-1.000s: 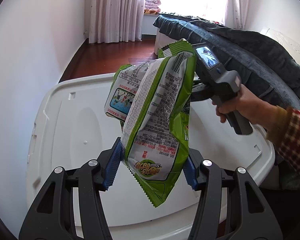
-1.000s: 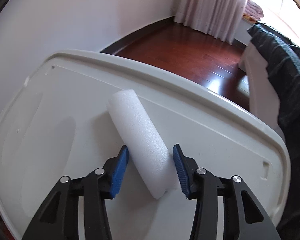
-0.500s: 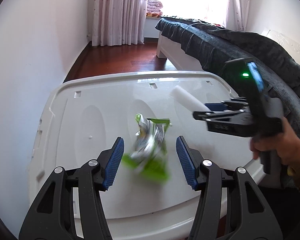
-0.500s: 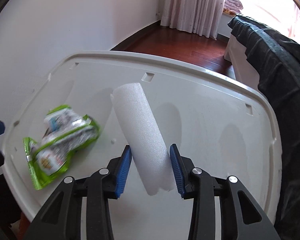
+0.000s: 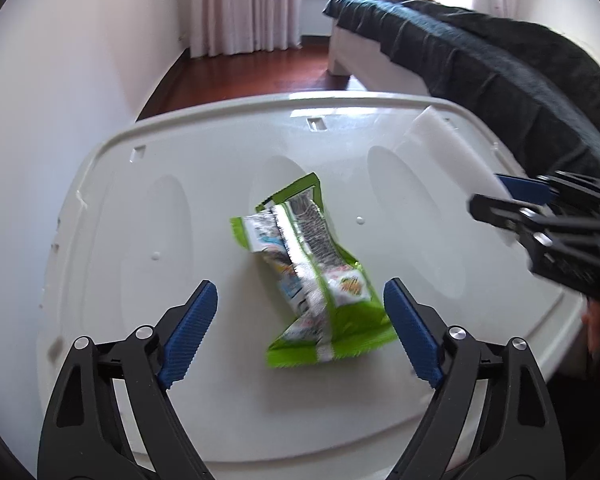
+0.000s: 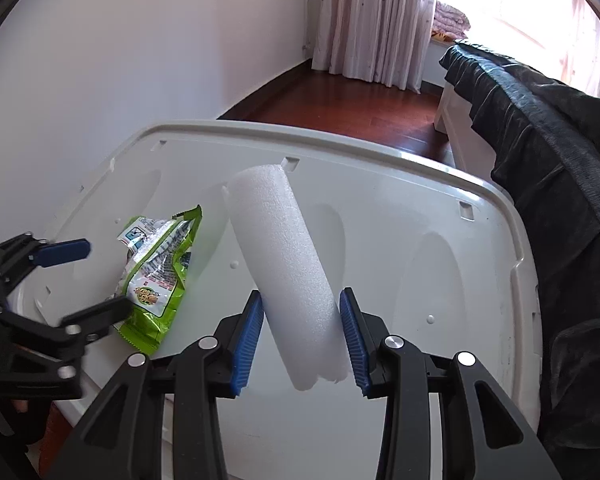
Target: Collect trash
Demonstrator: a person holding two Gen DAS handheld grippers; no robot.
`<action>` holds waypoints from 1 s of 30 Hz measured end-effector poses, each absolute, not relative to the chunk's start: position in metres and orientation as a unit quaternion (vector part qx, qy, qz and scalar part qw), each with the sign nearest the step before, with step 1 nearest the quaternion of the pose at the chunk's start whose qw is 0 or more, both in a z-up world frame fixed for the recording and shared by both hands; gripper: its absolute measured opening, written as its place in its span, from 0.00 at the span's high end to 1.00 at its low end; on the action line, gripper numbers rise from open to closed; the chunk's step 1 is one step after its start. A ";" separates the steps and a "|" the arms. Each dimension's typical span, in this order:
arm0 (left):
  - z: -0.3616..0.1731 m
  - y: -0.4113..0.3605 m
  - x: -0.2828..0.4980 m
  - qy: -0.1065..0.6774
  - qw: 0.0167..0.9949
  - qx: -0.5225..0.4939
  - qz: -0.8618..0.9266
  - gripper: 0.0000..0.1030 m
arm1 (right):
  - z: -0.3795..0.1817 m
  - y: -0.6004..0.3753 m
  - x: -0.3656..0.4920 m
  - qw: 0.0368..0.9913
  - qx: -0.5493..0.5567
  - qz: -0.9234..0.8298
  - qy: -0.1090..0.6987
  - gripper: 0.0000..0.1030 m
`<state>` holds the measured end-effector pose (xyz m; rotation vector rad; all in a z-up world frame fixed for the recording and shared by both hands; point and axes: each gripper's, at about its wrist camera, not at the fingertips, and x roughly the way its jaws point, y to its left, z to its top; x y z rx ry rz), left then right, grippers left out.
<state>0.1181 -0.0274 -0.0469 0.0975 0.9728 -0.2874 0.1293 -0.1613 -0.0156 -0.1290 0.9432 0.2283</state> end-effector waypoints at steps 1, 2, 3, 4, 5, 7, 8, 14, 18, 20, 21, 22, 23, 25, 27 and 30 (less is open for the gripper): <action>-0.051 -0.036 0.122 0.467 0.874 0.051 -0.125 0.19 | -0.015 -0.162 0.127 0.884 -0.061 0.112 0.450 0.62; -0.056 -0.043 0.127 0.468 0.875 0.062 -0.110 0.19 | -0.013 -0.163 0.123 0.886 -0.060 0.115 0.446 0.62; -0.061 -0.047 0.132 0.471 0.874 0.072 -0.095 0.19 | -0.011 -0.163 0.119 0.887 -0.058 0.118 0.443 0.62; -0.068 -0.052 0.138 0.477 0.872 0.081 -0.074 0.19 | -0.009 -0.165 0.115 0.888 -0.056 0.122 0.439 0.62; -0.075 -0.055 0.144 0.482 0.870 0.085 -0.057 0.19 | -0.007 -0.167 0.113 0.889 -0.055 0.124 0.437 0.62; -0.088 -0.056 0.151 0.491 0.867 0.069 -0.047 0.27 | -0.001 -0.171 0.107 0.892 -0.051 0.129 0.431 0.62; -0.090 -0.053 0.151 0.488 0.869 0.048 -0.057 0.46 | 0.003 -0.174 0.102 0.893 -0.049 0.131 0.429 0.62; -0.069 -0.041 0.124 0.457 0.886 0.048 -0.062 0.58 | 0.019 -0.179 0.076 0.900 -0.049 0.135 0.412 0.62; -0.038 -0.021 0.076 0.426 0.902 0.046 -0.062 0.58 | 0.028 -0.177 0.051 0.904 -0.034 0.140 0.403 0.62; -0.030 -0.014 0.053 0.418 0.906 0.044 -0.059 0.58 | 0.031 -0.175 0.033 0.905 -0.025 0.142 0.401 0.62; -0.027 -0.012 0.041 0.416 0.906 0.043 -0.057 0.58 | 0.031 -0.172 0.023 0.904 -0.020 0.142 0.402 0.62; -0.027 -0.007 0.023 0.420 0.905 0.036 -0.057 0.58 | 0.031 -0.170 0.009 0.903 -0.013 0.142 0.405 0.62; -0.030 -0.003 0.009 0.425 0.903 0.027 -0.058 0.58 | 0.029 -0.168 0.001 0.902 -0.008 0.142 0.407 0.62; -0.034 0.001 -0.017 0.433 0.899 0.019 -0.060 0.58 | 0.025 -0.163 -0.022 0.899 -0.001 0.142 0.415 0.62; -0.040 0.001 -0.039 0.438 0.897 0.019 -0.062 0.58 | 0.017 -0.158 -0.050 0.895 0.007 0.140 0.424 0.62; -0.049 0.001 -0.074 0.445 0.892 0.025 -0.071 0.58 | -0.001 -0.151 -0.084 0.882 0.023 0.140 0.449 0.62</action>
